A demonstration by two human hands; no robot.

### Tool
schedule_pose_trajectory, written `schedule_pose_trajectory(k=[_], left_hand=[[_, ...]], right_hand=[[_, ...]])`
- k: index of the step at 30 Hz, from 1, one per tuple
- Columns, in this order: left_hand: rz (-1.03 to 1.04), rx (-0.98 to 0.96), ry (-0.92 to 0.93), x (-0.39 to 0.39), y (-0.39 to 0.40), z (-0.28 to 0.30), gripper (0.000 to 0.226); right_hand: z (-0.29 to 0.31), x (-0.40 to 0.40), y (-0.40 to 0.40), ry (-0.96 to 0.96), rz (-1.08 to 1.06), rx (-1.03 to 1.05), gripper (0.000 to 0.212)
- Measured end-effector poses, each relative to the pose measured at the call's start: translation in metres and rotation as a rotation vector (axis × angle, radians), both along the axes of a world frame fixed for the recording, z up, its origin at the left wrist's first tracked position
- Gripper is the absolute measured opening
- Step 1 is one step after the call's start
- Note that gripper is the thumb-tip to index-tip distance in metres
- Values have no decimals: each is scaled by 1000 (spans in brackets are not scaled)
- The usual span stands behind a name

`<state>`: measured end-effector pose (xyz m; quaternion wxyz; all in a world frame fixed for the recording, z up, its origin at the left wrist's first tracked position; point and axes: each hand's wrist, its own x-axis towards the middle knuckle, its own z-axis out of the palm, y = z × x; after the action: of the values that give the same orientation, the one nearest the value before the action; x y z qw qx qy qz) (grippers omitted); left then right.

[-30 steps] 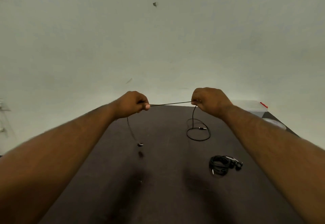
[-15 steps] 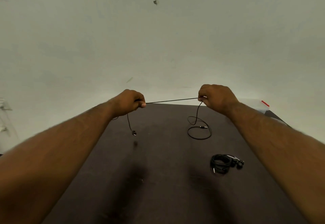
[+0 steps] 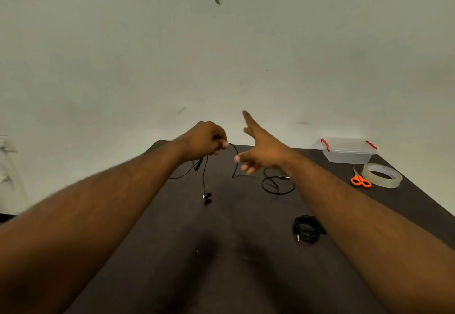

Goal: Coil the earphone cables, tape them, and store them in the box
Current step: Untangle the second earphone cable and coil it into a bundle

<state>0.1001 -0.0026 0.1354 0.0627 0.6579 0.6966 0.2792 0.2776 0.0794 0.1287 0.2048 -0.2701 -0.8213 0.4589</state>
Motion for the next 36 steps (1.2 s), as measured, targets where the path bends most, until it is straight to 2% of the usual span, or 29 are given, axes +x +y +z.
schedule_pose_trajectory(k=[3,7,9,14,18,21,23,24,26,27,31,34,36], left_hand=[[0,45,-25,5,0,-1,13],[-11,104,-129,0,-6,-5,11],[-44,54,-163,-2,-8,-7,11],[-57,-36,-114,-4,-8,-6,12],[-11,-91,-66,-14,-12,-10,13],[23,-87,-60,-23,-17,-14,8],[69,-115,53,-27,-17,-15,6],[114,-143,169,-28,-17,-15,6],[197,-198,397,-29,-19,-14,5],[216,-212,431,-32,-20,-14,5],[244,-108,289,-45,-22,-18,14],[265,-57,333,-49,-23,-21,26],[286,-29,371,-49,-23,-21,25]], right_hand=[[-10,-16,-5,129,-32,-88,88],[-11,-19,2,252,-140,33,19],[-11,-18,4,253,-150,158,6],[-10,-20,7,191,-194,476,7],[-4,-10,18,198,-252,586,11],[-2,2,31,112,-220,693,16],[-5,6,38,26,-165,775,18],[-6,8,41,4,-152,812,19],[-7,13,47,2,-178,859,19],[-6,17,51,4,-203,872,18],[-4,32,59,-126,-227,1009,20],[-2,40,61,-205,-251,1111,22],[-1,45,63,-257,-250,1202,23]])
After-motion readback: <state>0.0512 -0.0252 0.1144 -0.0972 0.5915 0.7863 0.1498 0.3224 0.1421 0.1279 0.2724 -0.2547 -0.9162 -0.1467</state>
